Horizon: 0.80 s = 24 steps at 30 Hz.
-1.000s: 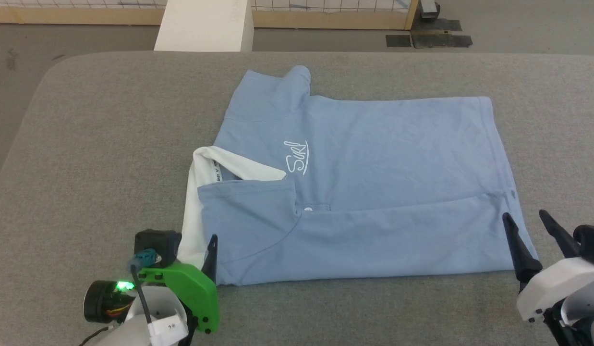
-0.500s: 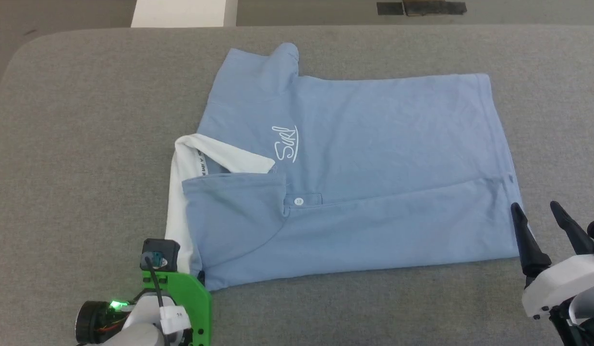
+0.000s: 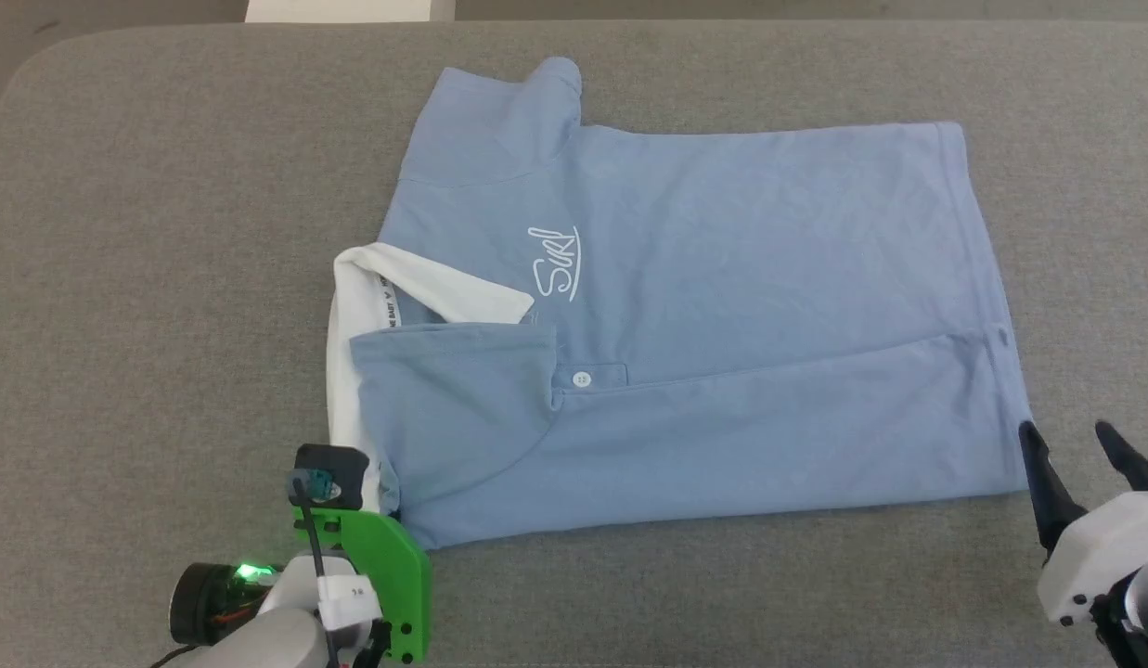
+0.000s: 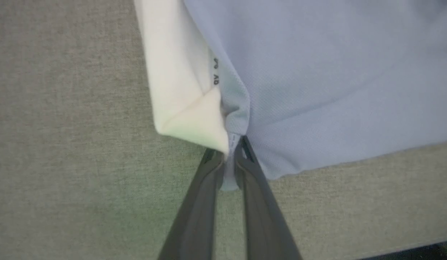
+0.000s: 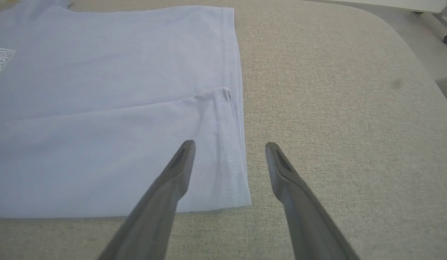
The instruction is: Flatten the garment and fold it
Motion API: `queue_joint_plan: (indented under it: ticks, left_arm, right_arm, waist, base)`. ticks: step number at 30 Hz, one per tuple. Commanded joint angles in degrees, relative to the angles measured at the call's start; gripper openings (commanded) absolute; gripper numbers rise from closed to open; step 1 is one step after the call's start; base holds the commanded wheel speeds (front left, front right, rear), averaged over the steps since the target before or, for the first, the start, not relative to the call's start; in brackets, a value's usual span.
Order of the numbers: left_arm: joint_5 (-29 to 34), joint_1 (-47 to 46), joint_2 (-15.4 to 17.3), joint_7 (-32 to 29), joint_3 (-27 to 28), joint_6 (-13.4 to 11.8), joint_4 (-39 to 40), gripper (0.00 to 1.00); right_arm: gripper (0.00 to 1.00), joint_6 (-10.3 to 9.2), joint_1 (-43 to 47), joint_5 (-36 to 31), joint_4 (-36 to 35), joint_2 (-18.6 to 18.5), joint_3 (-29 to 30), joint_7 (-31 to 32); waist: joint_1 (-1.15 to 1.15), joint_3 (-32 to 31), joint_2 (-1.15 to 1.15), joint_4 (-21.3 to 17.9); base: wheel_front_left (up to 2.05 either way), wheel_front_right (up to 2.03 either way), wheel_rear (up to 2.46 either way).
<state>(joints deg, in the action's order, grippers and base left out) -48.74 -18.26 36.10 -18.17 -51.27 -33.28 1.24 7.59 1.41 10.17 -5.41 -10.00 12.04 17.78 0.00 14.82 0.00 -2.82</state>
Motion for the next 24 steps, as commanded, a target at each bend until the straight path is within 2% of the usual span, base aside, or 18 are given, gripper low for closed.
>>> queue_joint_plan:
  ticks: [1,9,17,18,19,20,24]
  left_arm:
    - [-0.1,0.0,-0.2,0.4,-0.1,0.4,-0.7,0.00]
    - [2.1,-2.0,1.6,2.3,1.0,-0.1,3.8,0.00]
    - [3.3,-3.0,2.8,1.5,0.1,0.2,6.2,0.00]
    - [3.4,-3.1,2.9,1.4,-0.1,0.4,6.2,0.00]
    - [3.3,-3.1,2.9,1.4,-0.1,0.5,6.2,0.00]
    - [3.3,-3.0,2.9,1.4,-0.2,0.6,6.2,0.00]
    - [3.0,-2.5,3.3,1.4,-0.4,1.0,5.8,0.00]
  right_arm:
    - [1.00,-0.10,-0.3,-0.7,1.1,0.0,0.7,2.1]
    - [1.00,-0.10,-4.1,-0.3,7.0,1.0,3.4,15.4]
    - [1.00,-0.10,-7.2,-2.9,12.0,2.2,4.7,21.0]
    - [0.85,-0.10,-7.2,-3.0,12.5,2.5,4.5,21.3]
    - [0.21,-0.10,-7.3,-3.0,12.8,2.6,4.4,21.4]
    - [0.00,-0.10,-7.3,-2.9,12.9,2.8,4.2,21.3]
    - [0.00,-0.10,-7.1,-2.4,13.0,2.9,4.0,20.7]
  waist:
    - [0.00,-0.8,0.00,0.9]
    - [0.00,-0.3,0.00,2.6]
    - [0.00,1.5,0.00,3.6]
    - [0.00,1.6,0.00,3.7]
    - [0.00,1.6,0.00,3.7]
    - [0.00,1.5,0.00,3.7]
    - [0.00,0.4,0.00,3.3]
  base:
    - [0.00,0.00,0.00]
    - [0.00,0.00,0.00]
    - [0.00,0.00,0.00]
    - [0.00,0.00,0.00]
    - [0.00,0.00,0.00]
    - [0.00,0.00,0.00]
    - [0.00,0.00,0.00]
